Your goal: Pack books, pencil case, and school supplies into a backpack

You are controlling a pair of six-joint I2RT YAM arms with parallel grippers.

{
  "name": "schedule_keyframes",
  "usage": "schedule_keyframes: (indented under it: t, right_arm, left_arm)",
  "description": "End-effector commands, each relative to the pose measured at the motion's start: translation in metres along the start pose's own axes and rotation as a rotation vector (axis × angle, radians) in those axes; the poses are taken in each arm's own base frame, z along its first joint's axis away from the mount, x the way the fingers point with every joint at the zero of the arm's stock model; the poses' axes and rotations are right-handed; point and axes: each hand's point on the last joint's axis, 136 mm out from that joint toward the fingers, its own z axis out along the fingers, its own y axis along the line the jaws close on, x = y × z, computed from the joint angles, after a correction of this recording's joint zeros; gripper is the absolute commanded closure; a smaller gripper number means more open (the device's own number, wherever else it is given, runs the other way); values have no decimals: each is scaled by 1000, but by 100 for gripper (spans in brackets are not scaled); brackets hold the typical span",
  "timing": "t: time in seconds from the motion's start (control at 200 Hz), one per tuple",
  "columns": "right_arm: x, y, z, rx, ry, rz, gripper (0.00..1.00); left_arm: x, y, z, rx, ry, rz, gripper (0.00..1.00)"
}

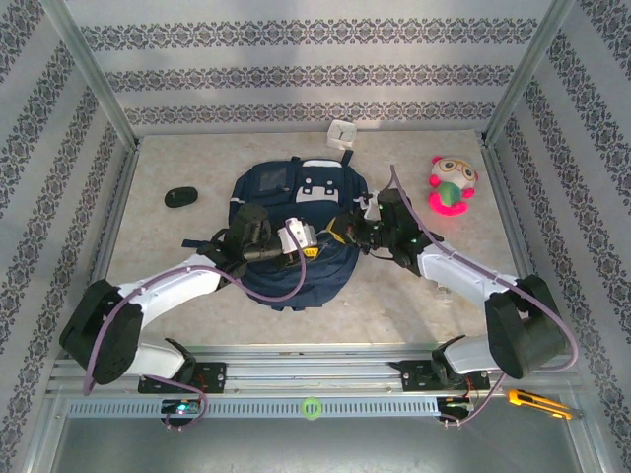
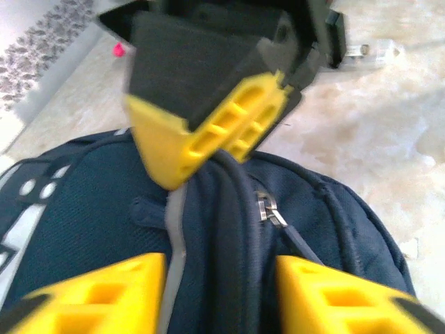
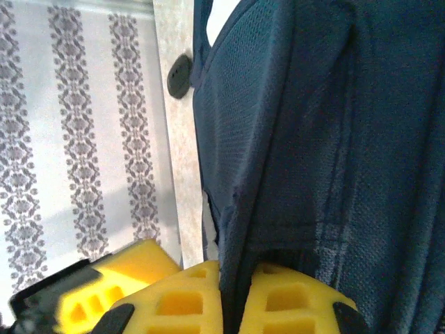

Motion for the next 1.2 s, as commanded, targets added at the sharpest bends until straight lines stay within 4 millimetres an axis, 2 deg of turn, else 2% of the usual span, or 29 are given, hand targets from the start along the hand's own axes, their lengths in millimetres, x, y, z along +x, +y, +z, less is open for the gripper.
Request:
schedule_keyframes:
  t: [0.0, 0.095, 0.19, 0.385, 0.495, 0.615, 0.744, 0.914, 1.079, 1.194]
  right_arm:
    - [-17, 25, -14, -85, -182, -26, 100]
    - [-14, 31, -14, -103, -233, -23, 100]
    - [-9, 37, -11, -125, -262, -13, 100]
    - [-3, 43, -8, -159, -328, 14, 100]
    - [0, 45, -6, -159, -330, 11, 100]
    - [3, 46, -5, -158, -329, 7, 100]
    - [5, 47, -4, -159, -323, -1, 100]
    - [8, 50, -3, -164, -308, -18, 100]
    - [10, 51, -2, -167, -297, -19, 100]
    - [11, 53, -1, -173, -288, -23, 100]
  left_arm:
    - [-21, 21, -28, -130, 25, -182, 49]
    - [-26, 32, -54, -235, 35, -441, 50]
    - [-26, 26, -71, -248, 70, -644, 53]
    - [-8, -6, -79, -208, 252, -954, 54]
    - [-6, -18, -76, -207, 277, -1127, 54]
    - [-10, -32, -69, -206, 271, -1194, 54]
    - [-3, -43, -57, -211, 286, -1243, 53]
    - [0, -37, -40, -235, 223, -1277, 52]
    - [6, -33, -29, -263, 250, -1242, 51]
    - [2, -30, -22, -259, 219, -1225, 51]
